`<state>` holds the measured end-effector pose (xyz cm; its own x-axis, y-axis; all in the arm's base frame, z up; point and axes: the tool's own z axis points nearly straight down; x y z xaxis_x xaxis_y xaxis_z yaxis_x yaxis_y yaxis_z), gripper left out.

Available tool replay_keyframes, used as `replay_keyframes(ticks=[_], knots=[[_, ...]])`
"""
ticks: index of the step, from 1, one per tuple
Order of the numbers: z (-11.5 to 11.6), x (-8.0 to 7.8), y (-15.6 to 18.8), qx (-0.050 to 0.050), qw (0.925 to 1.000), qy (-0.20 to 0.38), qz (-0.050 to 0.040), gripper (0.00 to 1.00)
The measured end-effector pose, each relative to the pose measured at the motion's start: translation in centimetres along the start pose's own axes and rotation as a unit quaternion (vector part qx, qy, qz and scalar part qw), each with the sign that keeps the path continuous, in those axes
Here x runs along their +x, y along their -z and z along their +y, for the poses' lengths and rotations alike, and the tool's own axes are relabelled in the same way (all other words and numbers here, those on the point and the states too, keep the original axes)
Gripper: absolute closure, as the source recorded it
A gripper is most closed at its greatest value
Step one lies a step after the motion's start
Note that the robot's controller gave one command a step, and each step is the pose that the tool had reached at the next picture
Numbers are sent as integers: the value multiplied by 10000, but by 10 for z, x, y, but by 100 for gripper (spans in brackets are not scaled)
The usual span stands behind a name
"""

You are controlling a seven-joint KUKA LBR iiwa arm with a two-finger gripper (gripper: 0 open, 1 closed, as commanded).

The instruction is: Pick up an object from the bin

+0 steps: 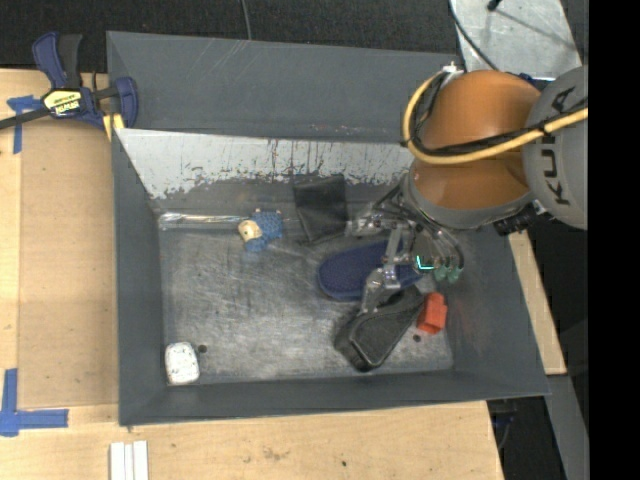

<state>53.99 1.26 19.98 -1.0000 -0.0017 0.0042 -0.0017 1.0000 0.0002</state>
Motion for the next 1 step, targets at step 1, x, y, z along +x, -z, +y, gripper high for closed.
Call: replay_keyframes(ticks=[1], knots=[[-6,-52,-125,-8,9982,-599,-61,0]])
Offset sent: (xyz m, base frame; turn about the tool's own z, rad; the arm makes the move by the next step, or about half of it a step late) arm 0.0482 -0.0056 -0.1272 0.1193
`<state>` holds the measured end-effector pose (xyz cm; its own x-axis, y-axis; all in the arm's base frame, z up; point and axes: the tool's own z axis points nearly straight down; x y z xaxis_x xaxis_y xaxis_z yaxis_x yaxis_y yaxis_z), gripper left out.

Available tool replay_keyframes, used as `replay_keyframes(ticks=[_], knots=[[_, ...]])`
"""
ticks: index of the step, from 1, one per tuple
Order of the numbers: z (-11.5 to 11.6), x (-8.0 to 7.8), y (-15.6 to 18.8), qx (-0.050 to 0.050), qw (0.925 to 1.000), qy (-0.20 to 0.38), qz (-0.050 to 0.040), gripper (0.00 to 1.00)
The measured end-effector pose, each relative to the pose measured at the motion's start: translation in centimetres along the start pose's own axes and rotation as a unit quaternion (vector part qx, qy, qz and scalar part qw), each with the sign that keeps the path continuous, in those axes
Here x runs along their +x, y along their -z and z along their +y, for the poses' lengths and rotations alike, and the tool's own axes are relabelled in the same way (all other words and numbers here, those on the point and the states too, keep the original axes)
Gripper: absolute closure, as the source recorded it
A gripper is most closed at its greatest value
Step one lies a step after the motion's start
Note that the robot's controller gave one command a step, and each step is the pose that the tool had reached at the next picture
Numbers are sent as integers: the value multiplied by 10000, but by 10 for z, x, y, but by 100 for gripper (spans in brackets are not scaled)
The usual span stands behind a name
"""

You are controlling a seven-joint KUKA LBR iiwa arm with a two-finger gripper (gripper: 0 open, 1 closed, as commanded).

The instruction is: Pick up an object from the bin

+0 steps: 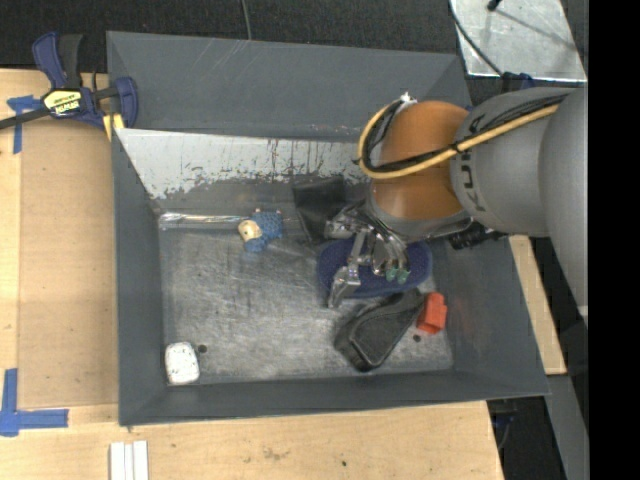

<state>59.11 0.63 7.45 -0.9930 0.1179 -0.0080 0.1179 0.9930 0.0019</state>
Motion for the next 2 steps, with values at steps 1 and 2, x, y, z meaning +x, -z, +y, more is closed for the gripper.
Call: replay_keyframes(ticks=[1,2], knots=[[-1,-2,3,4,10000,-1,-54,100],[5,-14,194,4,9928,1196,-24,100]])
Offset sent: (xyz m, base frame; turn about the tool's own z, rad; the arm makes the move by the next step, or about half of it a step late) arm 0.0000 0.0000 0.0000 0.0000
